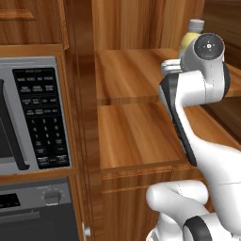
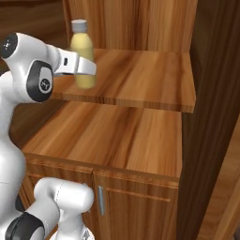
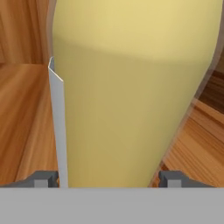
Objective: Pick the juice from the counter and place it in the open cabinet.
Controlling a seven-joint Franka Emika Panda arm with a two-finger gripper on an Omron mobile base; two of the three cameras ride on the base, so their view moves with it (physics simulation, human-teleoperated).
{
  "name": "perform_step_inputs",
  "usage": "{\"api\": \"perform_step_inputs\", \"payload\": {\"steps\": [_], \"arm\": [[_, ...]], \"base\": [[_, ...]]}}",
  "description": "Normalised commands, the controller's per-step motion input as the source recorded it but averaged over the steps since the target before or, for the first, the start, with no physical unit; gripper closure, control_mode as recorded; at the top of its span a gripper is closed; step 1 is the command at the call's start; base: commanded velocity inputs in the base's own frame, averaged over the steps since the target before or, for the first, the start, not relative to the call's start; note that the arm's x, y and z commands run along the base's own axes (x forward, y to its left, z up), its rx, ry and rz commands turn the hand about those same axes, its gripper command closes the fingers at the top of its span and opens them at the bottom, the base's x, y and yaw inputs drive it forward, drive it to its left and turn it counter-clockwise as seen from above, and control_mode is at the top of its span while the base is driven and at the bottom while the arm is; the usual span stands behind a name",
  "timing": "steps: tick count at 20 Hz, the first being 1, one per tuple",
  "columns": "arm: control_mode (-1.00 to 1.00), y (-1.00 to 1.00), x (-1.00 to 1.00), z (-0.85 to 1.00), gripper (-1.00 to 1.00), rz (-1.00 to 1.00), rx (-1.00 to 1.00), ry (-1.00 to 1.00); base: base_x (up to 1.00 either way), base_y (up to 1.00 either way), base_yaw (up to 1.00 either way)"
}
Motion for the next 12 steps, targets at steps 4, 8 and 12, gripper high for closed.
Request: {"api": "perform_step_inputs", "payload": {"steps": [4, 8, 12], "arm": [[-1.0, 0.0, 0.37, -0.11, 1.0, 0.0, -0.01, -0.02], [-1.0, 0.06, 0.31, -0.2, 1.0, 0.0, -0.02, -0.02], [-1.0, 0.03, 0.24, -0.29, 1.0, 0.0, -0.03, -0.05]], "base": [[0.0, 0.0, 0.0], [0.0, 0.0, 0.0], [0.0, 0.0, 0.0]]}}
